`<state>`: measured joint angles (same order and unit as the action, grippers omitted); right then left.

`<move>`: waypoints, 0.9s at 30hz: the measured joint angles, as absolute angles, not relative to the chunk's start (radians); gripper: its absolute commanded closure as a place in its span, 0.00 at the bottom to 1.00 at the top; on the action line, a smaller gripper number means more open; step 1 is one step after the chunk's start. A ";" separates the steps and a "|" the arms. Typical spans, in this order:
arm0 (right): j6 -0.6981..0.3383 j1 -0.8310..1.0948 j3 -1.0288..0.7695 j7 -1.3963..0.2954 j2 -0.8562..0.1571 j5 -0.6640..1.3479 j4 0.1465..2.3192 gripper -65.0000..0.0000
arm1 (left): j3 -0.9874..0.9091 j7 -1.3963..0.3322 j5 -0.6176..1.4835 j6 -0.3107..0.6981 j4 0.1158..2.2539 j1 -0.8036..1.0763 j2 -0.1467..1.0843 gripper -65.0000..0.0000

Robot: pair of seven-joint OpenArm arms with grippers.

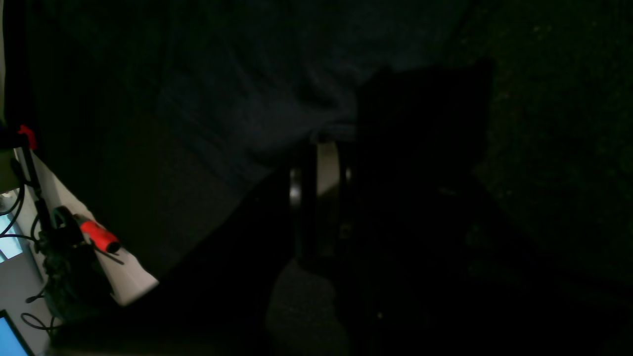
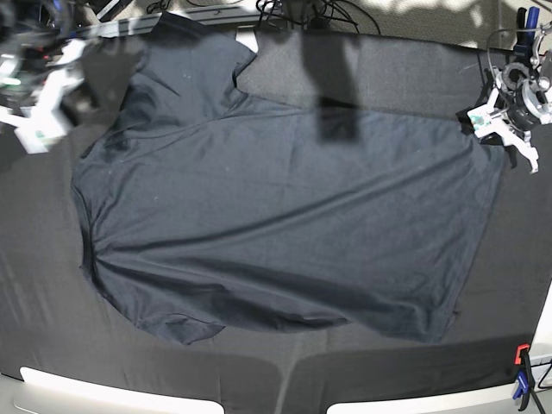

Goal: Layout the t-shirt on the table in an organized manner, then fold the t-shirt properly
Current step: 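Move both grippers to the navy shirt's shoulders beside the collar, then lower both grippers and grasp the shoulder edges of the shirt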

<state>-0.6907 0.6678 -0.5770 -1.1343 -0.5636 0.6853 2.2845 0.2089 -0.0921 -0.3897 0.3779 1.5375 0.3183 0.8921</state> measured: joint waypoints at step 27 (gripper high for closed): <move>-0.693 0.613 0.033 -0.796 -0.682 -0.186 2.126 0.56 | 0.209 -0.134 -0.389 0.377 1.538 0.318 0.892 1.00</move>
<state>-0.6926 0.6132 0.0326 -0.7959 -0.6815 -0.1860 2.1262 0.2089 -0.1341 -0.3893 0.3775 1.5379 0.3183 0.8921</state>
